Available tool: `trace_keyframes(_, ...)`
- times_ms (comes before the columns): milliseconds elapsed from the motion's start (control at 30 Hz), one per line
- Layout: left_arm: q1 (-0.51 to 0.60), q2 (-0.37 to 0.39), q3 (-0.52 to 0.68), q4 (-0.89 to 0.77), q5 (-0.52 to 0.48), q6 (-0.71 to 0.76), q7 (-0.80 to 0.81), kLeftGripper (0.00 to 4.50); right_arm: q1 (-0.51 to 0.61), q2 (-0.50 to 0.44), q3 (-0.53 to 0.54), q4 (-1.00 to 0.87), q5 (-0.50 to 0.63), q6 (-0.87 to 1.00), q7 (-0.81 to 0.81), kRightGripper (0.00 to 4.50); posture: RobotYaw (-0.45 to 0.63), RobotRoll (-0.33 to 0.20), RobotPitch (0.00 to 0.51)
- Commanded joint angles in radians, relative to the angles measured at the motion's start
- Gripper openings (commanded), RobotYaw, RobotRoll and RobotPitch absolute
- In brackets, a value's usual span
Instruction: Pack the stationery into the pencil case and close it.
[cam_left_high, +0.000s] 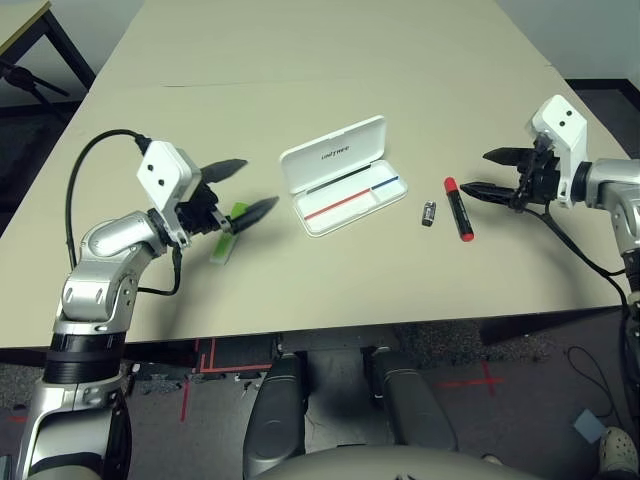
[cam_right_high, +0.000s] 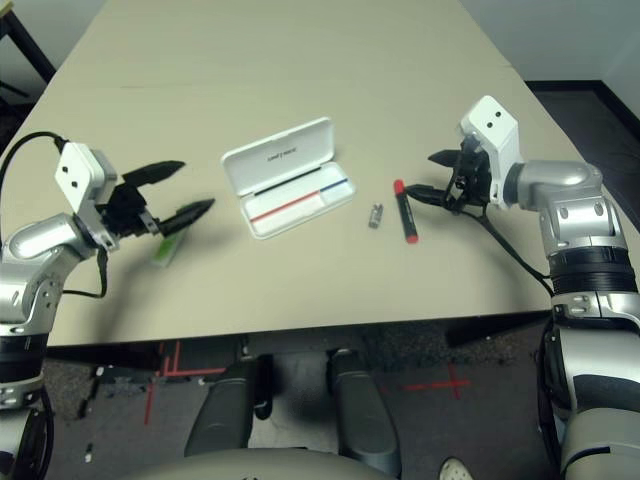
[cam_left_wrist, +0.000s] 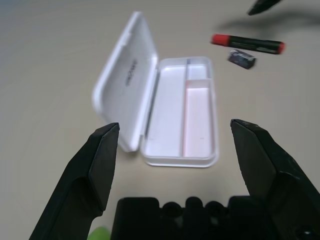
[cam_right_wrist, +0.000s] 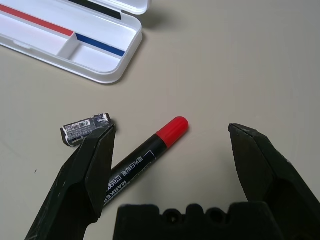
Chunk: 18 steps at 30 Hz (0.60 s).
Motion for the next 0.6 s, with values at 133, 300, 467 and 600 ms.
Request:
trace_keyframes(133, -0.013, 0.022, -0.137, -0.066, 0.046, 0.097, -0.026, 4.47, -0.001, 0.003, 0.023, 0.031, -0.031, -0.019, -0.007, 4.5, 0.01, 0.0, 0.172)
trace_keyframes(300, -0.057, -0.005, -0.235, -0.01, 0.122, 0.085, -0.019, 4.47, -0.003, 0.005, 0.033, 0.038, -0.037, -0.027, -0.014, 4.5, 0.01, 0.0, 0.173)
trace_keyframes(467, -0.093, -0.039, -0.31, 0.058, 0.191, 0.062, -0.028, 4.47, 0.0, 0.009, 0.036, 0.031, -0.04, -0.027, -0.018, 4.5, 0.0, 0.0, 0.177)
trace_keyframes(600, -0.115, -0.075, -0.35, 0.112, 0.227, 0.041, -0.039, 4.47, 0.006, 0.01, 0.037, 0.023, -0.043, -0.025, -0.025, 4.5, -0.01, 0.0, 0.181)
